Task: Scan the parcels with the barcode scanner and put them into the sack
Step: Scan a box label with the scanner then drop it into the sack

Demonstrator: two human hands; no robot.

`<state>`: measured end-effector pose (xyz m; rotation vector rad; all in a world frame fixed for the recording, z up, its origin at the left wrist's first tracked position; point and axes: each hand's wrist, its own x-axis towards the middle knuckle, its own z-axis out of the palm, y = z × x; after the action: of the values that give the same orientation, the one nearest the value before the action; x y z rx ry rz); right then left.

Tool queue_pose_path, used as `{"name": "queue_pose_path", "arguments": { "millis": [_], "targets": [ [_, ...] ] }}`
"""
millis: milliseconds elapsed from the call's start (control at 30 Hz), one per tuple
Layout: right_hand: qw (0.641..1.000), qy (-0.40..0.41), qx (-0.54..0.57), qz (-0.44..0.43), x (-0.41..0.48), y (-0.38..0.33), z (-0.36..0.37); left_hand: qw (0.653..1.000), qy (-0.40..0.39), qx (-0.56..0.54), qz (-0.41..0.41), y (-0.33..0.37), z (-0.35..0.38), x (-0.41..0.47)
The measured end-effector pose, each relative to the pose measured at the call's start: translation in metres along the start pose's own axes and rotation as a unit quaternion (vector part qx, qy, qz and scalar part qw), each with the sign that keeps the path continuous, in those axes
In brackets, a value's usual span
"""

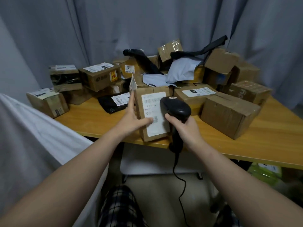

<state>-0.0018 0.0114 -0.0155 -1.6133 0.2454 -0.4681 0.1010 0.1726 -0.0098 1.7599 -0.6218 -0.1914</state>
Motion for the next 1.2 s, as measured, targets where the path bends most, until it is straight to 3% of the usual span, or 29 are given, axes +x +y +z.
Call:
{"name": "queue_pose_path", "arguments": {
  "millis": [100, 200, 333, 800, 1200],
  "targets": [
    [0.993, 0.038, -0.11, -0.025, 0.006, -0.016, -0.011, 0.999, 0.031, -0.009, -0.014, -0.004, 0.003, -0.001],
    [0.982, 0.014, -0.184, -0.027, 0.011, -0.042, -0.017, 0.996, 0.08, -0.006, -0.026, -0.003, 0.006, 0.006],
    [0.972, -0.015, -0.234, -0.018, 0.011, -0.066, -0.018, 0.996, 0.086, 0.018, -0.034, 0.0, 0.011, 0.017],
    [0.978, -0.025, -0.206, 0.001, 0.005, -0.095, -0.024, 0.99, 0.101, 0.059, -0.074, 0.005, 0.017, 0.025],
    [0.974, -0.075, -0.207, -0.06, 0.002, -0.081, 0.029, 0.983, 0.179, 0.025, -0.024, -0.005, -0.026, -0.025]
  ]
}}
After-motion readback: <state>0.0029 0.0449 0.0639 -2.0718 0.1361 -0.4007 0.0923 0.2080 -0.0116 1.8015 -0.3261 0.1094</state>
